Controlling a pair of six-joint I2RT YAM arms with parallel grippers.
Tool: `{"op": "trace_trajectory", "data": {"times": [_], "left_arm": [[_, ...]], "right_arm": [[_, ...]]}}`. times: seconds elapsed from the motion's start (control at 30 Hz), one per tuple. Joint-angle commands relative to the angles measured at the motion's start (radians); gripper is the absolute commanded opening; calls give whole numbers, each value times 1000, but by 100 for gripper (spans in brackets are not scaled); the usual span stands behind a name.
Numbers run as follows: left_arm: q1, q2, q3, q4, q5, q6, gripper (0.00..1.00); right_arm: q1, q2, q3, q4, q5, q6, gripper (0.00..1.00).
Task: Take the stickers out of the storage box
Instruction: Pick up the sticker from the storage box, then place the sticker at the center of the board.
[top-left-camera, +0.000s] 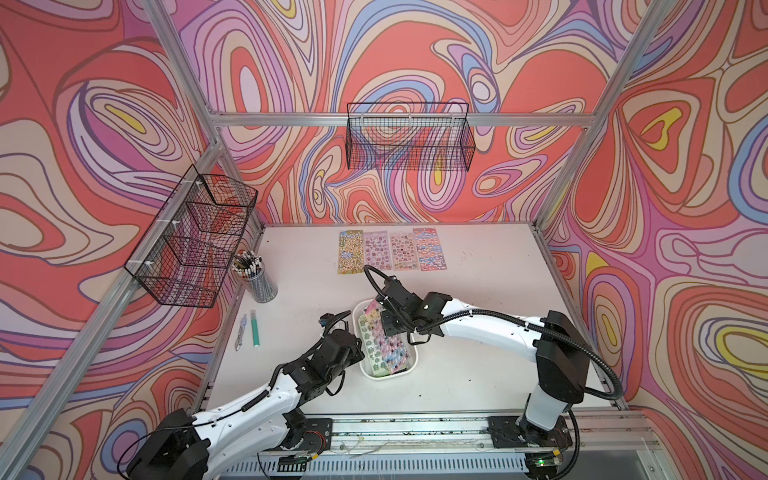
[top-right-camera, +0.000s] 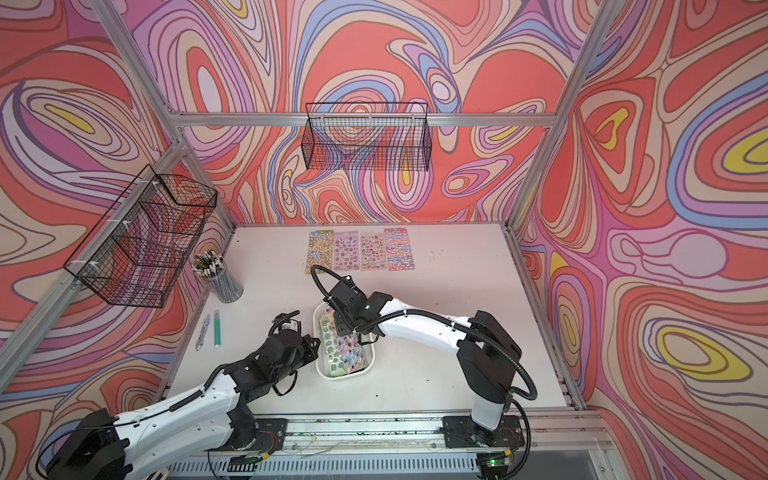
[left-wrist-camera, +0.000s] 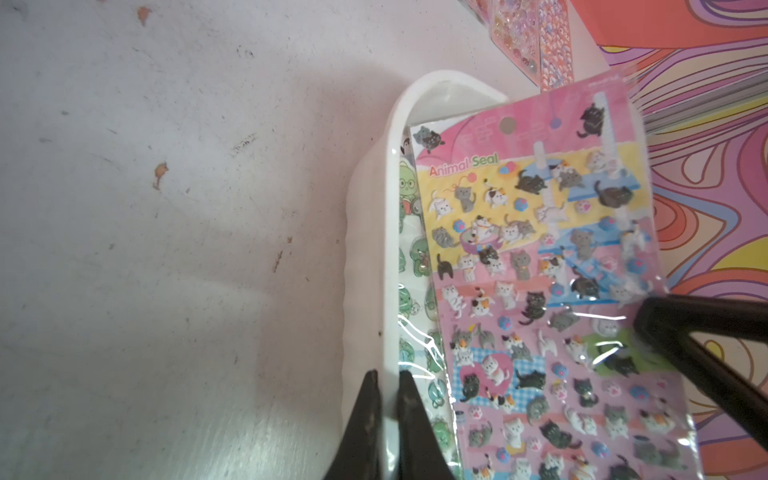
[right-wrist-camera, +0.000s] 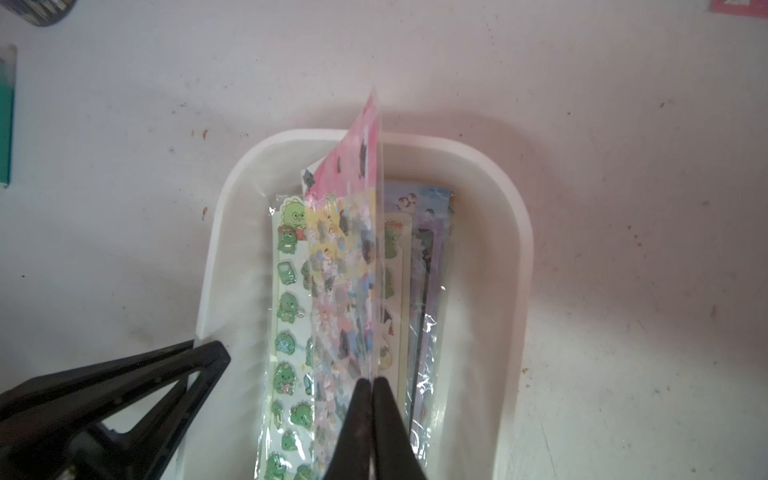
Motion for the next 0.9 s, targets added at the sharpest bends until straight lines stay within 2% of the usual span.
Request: {"op": "trace_trajectory", "data": {"times": [0.0,0.13,0.43,0.63,0.8,0.87], "left_arm": [[0,1,15,17,-15,3,11],[0,-2,18,4,-18,5,11],[0,-28,14,-18,-25,10,11],[0,-47,17,-44,-32,18,11],[0,-66,30,-77,-42,28,11],[0,-72,39,-95,-44,34,11]], "right_arm": [[0,-40,28,-26,22,-6,3],[-3,-61,45,-34,19,-12,1],[-70,-119,92,-31,-79,-44,0],[-202,-193,79,-26,-209,-73,0],[-339,-232,94,-52,-290,-153,0],[-409,-232,90,-42,-360,-191,1]]}}
